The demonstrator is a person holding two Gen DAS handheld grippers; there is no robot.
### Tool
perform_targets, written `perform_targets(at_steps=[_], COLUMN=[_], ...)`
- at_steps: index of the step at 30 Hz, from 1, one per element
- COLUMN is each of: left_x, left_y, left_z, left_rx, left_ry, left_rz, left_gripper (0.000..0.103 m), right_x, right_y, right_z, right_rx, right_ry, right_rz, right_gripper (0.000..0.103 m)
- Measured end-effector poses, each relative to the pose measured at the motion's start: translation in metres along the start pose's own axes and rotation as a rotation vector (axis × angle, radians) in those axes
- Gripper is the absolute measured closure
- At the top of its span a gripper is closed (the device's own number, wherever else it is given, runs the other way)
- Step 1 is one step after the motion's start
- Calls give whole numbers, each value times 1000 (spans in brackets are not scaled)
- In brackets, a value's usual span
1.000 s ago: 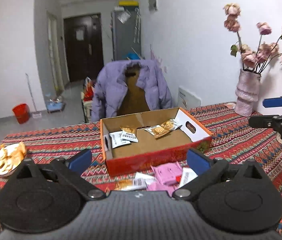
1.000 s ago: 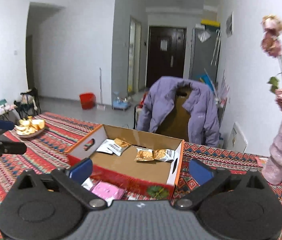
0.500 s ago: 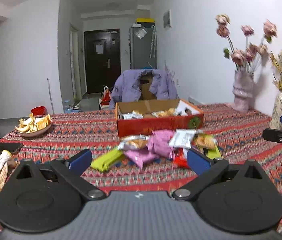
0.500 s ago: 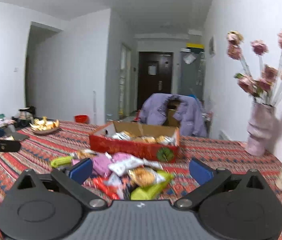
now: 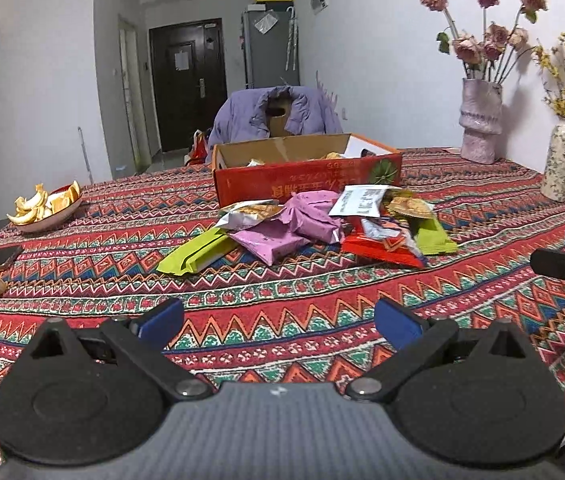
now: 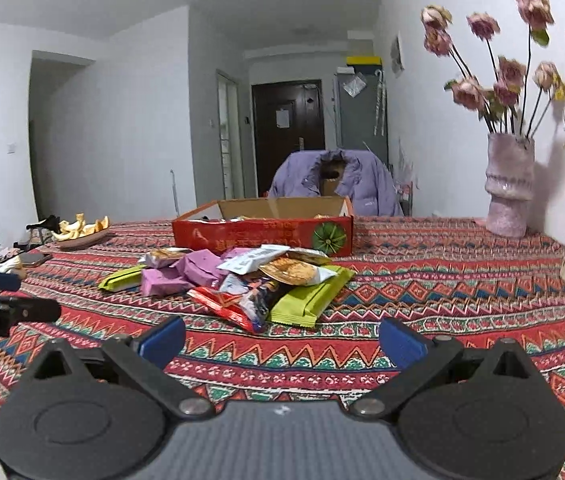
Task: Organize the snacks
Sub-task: 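Move both open tools back to the snack pile, then grasp a white crisp bag with the left tool while the right tool grasps a round-cracker bag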
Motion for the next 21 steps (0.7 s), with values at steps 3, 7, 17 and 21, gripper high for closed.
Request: perform_targets(at_steps=[3, 7, 17, 21], left_x=[3, 6, 38, 44], left_y=[0, -6, -58, -81], left_z=[-13, -32, -109, -147], left_rx=[21, 37, 32, 23], left_ry=[-4, -10, -68, -44], left_rz=[13, 18, 93, 112], left_gripper=[0, 0, 0, 0], right_x=[-3, -4, -10, -13], right_y=[-2, -8, -37, -46], right_z=[-14, -35, -100, -132], right_rx=[17, 49, 90, 107], right_ry=[-5, -26, -20, -10], right_rz=[-11, -45, -117, -146], right_gripper=[0, 2, 8, 13])
Point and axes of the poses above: each gripper's, at about its wrist camera, not at the fingertips, and z roughly against the way its jaws point, x to its left, y to its underside, the point moved 10 cm from there along -z, roughly the way its jaws point, and after that the axes turned 2 degrees about x, right-handed, at the moved point
